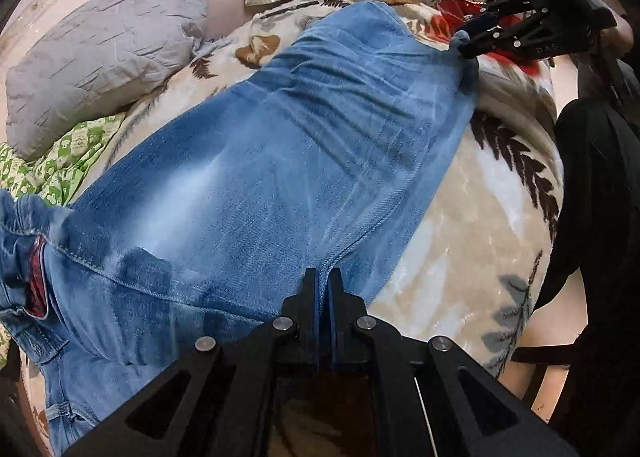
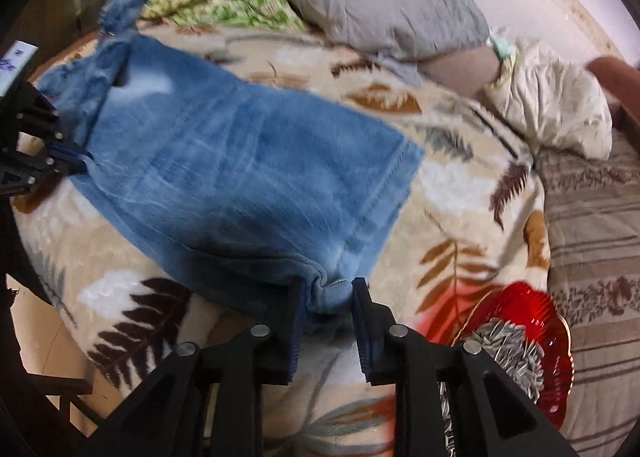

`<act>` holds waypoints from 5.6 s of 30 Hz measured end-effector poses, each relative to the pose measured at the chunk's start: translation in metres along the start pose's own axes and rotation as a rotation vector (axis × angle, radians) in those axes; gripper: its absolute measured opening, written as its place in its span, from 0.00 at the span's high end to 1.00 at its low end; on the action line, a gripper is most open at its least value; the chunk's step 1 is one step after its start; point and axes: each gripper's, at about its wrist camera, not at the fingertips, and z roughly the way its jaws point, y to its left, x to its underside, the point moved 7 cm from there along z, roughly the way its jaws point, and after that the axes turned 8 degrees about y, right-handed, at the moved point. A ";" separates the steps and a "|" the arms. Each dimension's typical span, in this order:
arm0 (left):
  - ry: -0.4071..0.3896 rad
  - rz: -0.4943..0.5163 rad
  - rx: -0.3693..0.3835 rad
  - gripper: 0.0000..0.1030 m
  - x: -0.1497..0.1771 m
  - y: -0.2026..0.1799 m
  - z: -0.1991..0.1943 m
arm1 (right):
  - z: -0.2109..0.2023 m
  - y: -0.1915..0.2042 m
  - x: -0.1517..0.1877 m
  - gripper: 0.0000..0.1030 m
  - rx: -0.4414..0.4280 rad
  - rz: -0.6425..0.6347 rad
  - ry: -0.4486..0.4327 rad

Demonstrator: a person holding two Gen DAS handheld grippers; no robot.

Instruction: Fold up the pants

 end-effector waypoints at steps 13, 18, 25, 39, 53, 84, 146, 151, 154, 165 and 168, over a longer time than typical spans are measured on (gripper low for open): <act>-0.173 -0.197 -0.034 0.06 0.023 0.044 -0.105 | -0.094 0.009 -0.033 0.26 -0.059 0.026 -0.213; -0.194 -0.412 -0.019 0.05 0.065 0.117 -0.127 | -0.098 0.062 -0.073 0.26 -0.227 -0.011 -0.275; -0.222 -0.545 0.008 0.05 0.100 0.210 -0.127 | -0.075 0.158 -0.130 0.26 -0.482 -0.060 -0.305; -0.123 -0.385 0.120 0.29 0.023 0.262 -0.078 | 0.004 0.235 -0.221 0.26 -0.750 0.061 -0.240; -0.175 -0.358 0.065 0.83 0.047 0.241 -0.129 | -0.057 0.252 -0.219 0.87 -0.557 -0.097 -0.423; -0.158 -0.817 0.110 0.43 0.207 0.161 -0.071 | -0.041 0.337 -0.125 0.18 -0.463 -0.221 -0.350; 0.076 0.335 0.307 0.77 -0.231 -0.019 0.045 | 0.064 -0.042 0.056 0.83 -0.608 1.427 -0.304; 0.030 0.357 0.280 0.90 -0.227 -0.019 0.031 | 0.033 -0.043 0.039 0.84 -0.490 1.311 -0.387; 0.006 0.342 0.275 0.91 -0.224 -0.018 0.028 | 0.014 -0.040 0.027 0.84 -0.430 1.231 -0.424; -0.183 0.163 0.339 0.92 -0.165 0.037 -0.042 | -0.074 0.016 -0.036 0.84 -0.258 0.771 -0.622; -0.194 0.092 0.344 0.89 -0.139 0.057 -0.048 | -0.085 0.042 -0.058 0.84 -0.251 0.674 -0.634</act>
